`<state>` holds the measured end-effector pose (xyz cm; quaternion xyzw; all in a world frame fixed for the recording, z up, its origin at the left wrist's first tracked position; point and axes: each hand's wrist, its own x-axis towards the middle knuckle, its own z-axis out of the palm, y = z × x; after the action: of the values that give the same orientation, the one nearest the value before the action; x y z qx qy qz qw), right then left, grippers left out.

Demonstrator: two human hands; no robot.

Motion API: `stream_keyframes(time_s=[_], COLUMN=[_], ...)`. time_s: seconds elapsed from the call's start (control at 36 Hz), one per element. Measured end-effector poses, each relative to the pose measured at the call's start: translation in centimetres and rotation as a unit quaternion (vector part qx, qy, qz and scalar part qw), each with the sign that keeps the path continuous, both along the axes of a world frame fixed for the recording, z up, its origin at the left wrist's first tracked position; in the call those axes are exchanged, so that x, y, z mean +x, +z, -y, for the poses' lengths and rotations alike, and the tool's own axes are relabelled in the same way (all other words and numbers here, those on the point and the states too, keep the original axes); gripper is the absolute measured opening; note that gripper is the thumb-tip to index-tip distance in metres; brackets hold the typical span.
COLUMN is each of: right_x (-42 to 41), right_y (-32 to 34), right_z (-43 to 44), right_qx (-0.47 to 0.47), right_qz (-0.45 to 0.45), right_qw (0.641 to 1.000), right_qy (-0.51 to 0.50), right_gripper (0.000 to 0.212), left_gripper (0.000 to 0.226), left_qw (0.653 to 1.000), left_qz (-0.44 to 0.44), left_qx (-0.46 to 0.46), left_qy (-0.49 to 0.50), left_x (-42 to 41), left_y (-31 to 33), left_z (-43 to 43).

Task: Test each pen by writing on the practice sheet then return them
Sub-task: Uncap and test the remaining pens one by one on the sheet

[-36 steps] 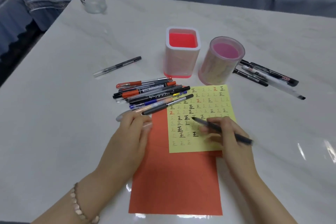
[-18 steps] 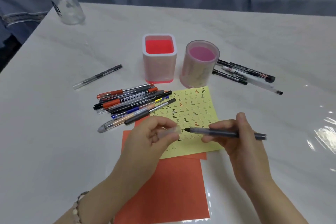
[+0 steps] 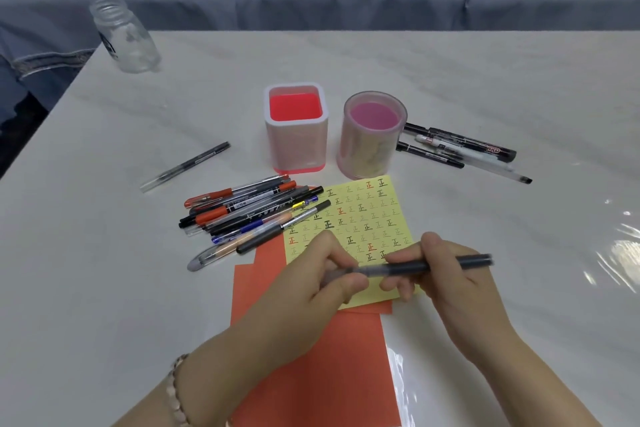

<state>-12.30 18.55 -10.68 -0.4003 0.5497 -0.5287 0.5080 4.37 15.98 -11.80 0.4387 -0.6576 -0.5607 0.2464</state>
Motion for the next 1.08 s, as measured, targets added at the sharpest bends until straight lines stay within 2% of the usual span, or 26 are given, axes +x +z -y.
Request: stream_keyframes(time_s=[0.11, 0.22, 0.25, 0.28, 0.33, 0.39, 0.44, 0.5, 0.56, 0.58, 0.61, 0.67, 0.72, 0.78, 0.83, 0.89, 0.94, 1.03, 1.08], right_x=[-1.2, -2.3, -2.4, -2.5, -2.3, -1.8, -1.1, -0.4, 0.0, -0.1, -0.4, -1.5, -3.3, -5.2, -6.7, -7.9, -8.5, -8.4, -8.2], right_y=[0.3, 0.9, 1.1, 1.0, 0.7, 0.1, -0.4, -0.8, -0.8, -0.8, -0.7, -0.3, -0.4, -1.2, -1.7, -2.4, -3.5, -4.9, -5.3], right_z=[0.4, 0.9, 1.1, 1.3, 1.6, 1.8, 1.8, 1.7, 1.7, 1.8, 2.0, 3.1, 5.0, 7.6, 10.5, 13.4, 15.6, 16.7, 16.6], right_qx=[-0.034, -0.06, -0.059, -0.055, -0.038, -0.014, 0.021, 0.064, 0.082, 0.084, 0.086, 0.087, 0.077, 0.036, -0.005, -0.018, 0.002, 0.042, 0.042], right_qz=[-0.035, -0.066, -0.069, -0.067, -0.052, -0.026, 0.023, 0.093, 0.128, 0.116, 0.085, -0.038, -0.22, -0.408, -0.513, -0.559, -0.598, -0.662, -0.694], right_qw=[0.998, 0.993, 0.993, 0.995, 0.998, 0.998, 0.993, 0.983, 0.979, 0.984, 0.991, 0.99, 0.945, 0.89, 0.852, 0.828, 0.801, 0.747, 0.717], right_qy=[0.036, 0.079, 0.074, 0.058, 0.0, -0.059, -0.112, -0.142, -0.133, -0.107, -0.059, 0.104, 0.229, 0.198, 0.105, 0.044, 0.032, 0.049, 0.036], right_gripper=[0.038, 0.04, 0.04, 0.039, 0.041, 0.047, 0.056, 0.063, 0.062, 0.057, 0.048, 0.027, 0.008, 0.022, 0.034, 0.043, 0.047, 0.042, 0.036], left_gripper=[0.014, 0.016, 0.016, 0.017, 0.019, 0.02, 0.021, 0.017, 0.009, 0.006, 0.005, 0.006, 0.01, 0.012, 0.012, 0.01, 0.011, 0.012, 0.011], left_qw=[0.986, 0.905, 0.897, 0.903, 0.953, 0.997, 0.993, 0.972, 0.961, 0.963, 0.969, 0.98, 0.979, 0.974, 0.971, 0.967, 0.962, 0.947, 0.924], left_qz=[-0.066, -0.197, -0.204, -0.2, -0.142, -0.024, 0.06, 0.097, 0.111, 0.117, 0.121, 0.127, 0.157, 0.183, 0.182, 0.183, 0.188, 0.208, 0.25], left_qx=[0.15, 0.369, 0.386, 0.377, 0.267, 0.068, -0.105, -0.209, -0.248, -0.238, -0.212, -0.155, -0.13, -0.117, -0.097, -0.098, -0.115, -0.167, -0.22], left_qy=[-0.029, -0.074, -0.07, -0.058, -0.028, -0.004, -0.015, -0.04, -0.05, -0.048, -0.043, -0.02, 0.019, 0.07, 0.12, 0.145, 0.159, 0.178, 0.186], left_x=[-0.9, -1.6, -1.9, -2.2, -2.9, -3.2, -3.2, -3.0, -2.7, -2.5, -2.2, -1.6, -1.1, -0.5, 0.0, 0.6, 1.2, 2.2, 3.0], left_y=[1.1, 1.7, 1.8, 1.7, 1.6, 1.6, 1.7, 1.8, 1.4, 1.3, 1.1, 0.8, 0.5, 0.3, 0.2, 0.3, 0.2, -0.4, -0.9], left_z=[1.1, 1.5, 1.5, 1.6, 1.7, 1.8, 1.8, 1.9, 2.2, 2.4, 2.6, 2.9, 3.1, 3.4, 3.4, 3.3, 3.2, 3.3, 3.5])
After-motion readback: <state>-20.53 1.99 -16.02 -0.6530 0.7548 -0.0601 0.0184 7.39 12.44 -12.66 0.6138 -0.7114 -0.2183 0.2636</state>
